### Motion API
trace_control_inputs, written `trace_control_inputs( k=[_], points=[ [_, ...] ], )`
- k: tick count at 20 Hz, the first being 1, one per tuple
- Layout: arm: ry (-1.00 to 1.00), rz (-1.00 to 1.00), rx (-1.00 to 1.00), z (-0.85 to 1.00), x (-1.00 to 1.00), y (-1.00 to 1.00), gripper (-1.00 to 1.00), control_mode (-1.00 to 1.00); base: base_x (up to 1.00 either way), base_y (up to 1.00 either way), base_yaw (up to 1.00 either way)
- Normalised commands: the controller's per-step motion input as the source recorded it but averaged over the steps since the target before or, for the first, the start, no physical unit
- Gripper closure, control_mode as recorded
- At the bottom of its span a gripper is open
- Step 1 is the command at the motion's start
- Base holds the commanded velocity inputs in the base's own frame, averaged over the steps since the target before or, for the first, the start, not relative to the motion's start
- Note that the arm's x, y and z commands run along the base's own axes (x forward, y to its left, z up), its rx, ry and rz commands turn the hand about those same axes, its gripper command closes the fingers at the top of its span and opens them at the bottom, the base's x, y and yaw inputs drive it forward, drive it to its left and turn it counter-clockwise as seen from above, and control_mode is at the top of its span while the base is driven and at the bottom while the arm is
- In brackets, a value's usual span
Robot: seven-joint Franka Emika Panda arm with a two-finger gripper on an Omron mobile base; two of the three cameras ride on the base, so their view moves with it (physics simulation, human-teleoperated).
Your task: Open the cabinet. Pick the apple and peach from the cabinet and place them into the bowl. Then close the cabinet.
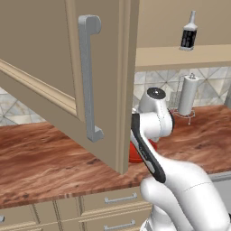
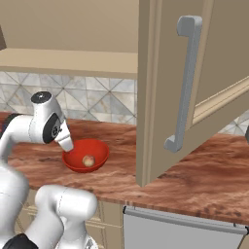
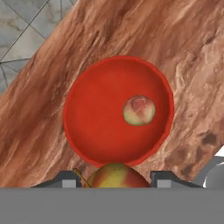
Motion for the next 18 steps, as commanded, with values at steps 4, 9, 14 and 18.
trace_control_inputs(
  k=[4,9,14,18],
  points=[
    [0.04,0.0,0.0,-0.71,0.76,-0.01,1.0,-1.0,0.0,0.0,0.0],
    [0.04,0.01,0.0,-0.44,0.54,-0.03,1.0,-1.0,0.0,0.0,0.0],
    [0.01,0.0,0.0,-0.1,0.08,0.0,1.0,-1.0,0.0,0.0,0.0],
    [0.01,0.0,0.0,-0.24,0.19,0.0,1.0,-1.0,0.0,0.0,0.0]
  ],
)
